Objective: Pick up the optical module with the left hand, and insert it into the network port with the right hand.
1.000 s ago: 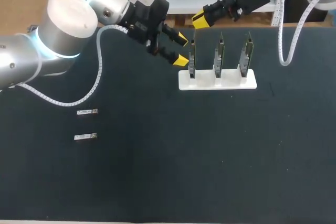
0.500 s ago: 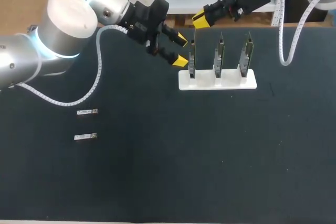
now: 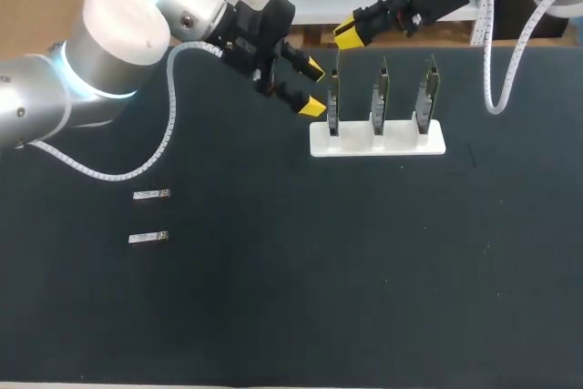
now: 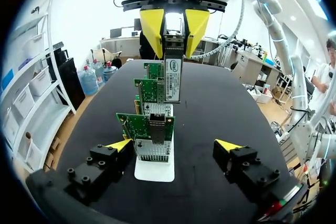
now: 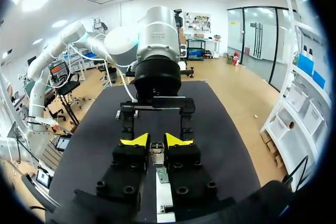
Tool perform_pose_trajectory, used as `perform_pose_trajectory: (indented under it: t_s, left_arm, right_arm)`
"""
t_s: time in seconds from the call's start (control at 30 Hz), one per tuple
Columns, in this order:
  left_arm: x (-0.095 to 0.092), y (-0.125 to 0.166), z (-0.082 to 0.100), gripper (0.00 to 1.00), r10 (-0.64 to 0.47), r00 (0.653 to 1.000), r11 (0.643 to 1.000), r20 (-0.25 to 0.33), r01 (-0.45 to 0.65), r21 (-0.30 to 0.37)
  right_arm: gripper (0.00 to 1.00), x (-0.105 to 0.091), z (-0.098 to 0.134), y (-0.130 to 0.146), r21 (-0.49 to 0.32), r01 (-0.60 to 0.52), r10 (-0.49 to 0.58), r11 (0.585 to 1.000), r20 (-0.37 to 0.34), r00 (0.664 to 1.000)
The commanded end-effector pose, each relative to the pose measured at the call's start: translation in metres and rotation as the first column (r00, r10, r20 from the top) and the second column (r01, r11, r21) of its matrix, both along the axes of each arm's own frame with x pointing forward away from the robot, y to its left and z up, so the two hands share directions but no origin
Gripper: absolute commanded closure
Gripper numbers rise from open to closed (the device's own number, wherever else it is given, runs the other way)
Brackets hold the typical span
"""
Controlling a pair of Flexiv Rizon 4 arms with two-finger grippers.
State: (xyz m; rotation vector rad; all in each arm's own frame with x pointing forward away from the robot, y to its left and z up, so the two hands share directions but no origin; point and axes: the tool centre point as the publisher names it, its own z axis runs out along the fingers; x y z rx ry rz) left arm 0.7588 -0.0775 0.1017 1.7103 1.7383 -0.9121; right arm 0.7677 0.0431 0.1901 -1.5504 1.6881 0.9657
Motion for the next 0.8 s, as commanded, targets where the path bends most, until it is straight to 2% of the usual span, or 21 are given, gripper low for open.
perform_pose_trajectory:
  t_s: [0.03,0.8]
  left_arm:
    - [0.0028,-0.0008,0.0003,0.00,-0.004,1.000,1.000,-0.004,0.004,0.005]
    - [0.0028,-0.0008,0.0003,0.00,-0.004,1.000,1.000,-0.004,0.004,0.005]
  right_arm:
    - [1.00,-0.0001,0.0002,0.0007,-0.003,0.000,0.000,1.000,0.004,1.000]
    - [1.00,0.0069,-0.0053,0.0032,-0.033,-0.027,0.028,0.999,0.036,0.999]
